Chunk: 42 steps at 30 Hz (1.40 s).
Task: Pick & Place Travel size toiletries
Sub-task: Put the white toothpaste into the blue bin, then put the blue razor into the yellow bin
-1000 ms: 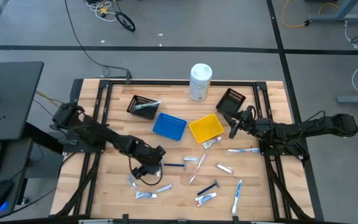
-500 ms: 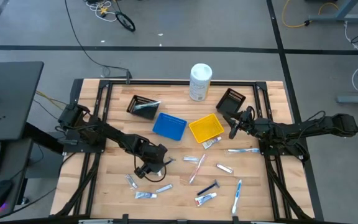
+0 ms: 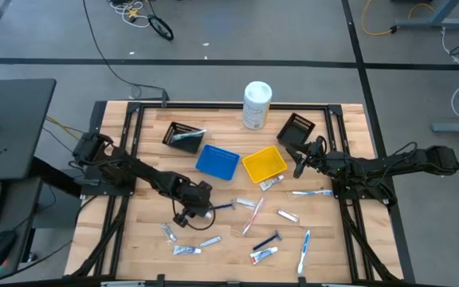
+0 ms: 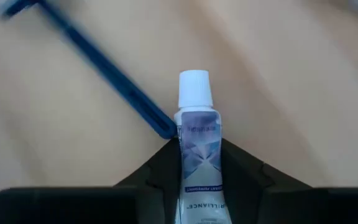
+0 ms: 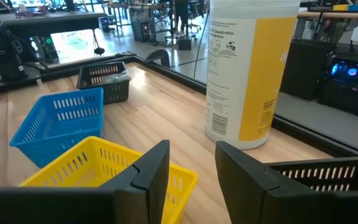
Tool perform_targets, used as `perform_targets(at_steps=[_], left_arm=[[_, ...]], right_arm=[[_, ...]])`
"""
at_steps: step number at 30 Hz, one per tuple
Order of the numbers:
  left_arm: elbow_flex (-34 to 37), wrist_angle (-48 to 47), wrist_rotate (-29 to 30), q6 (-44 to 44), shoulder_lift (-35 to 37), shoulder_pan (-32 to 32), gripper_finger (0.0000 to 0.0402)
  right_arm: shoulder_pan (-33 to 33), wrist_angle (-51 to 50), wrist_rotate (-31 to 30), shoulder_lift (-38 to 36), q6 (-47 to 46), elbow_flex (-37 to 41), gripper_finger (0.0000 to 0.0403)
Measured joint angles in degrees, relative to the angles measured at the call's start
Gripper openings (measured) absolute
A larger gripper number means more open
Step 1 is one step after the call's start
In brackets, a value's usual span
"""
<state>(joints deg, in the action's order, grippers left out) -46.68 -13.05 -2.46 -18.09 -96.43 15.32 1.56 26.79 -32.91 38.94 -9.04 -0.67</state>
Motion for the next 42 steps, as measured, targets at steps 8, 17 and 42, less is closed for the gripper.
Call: perform_targets(at_steps=[8, 17, 42], left_arm=[[-0.09, 0.02, 7.18, -2.37, 9.13, -1.76, 0.0116], [-3.08, 2.46, 14.13, -1.08, 11.18, -14.72, 0.0125], [-2.51, 4.93, 1.98, 0.99, 10.91, -26.25, 0.0128]], right_arm=[[0.02, 0.00, 0.00, -0.02, 0.02, 0.00, 0.0140], [0.00, 0.06, 0.00, 0.00, 0.04, 0.00, 0.0140], [0.00, 0.02, -1.99, 0.00, 0.04, 0.00, 0.0140]])
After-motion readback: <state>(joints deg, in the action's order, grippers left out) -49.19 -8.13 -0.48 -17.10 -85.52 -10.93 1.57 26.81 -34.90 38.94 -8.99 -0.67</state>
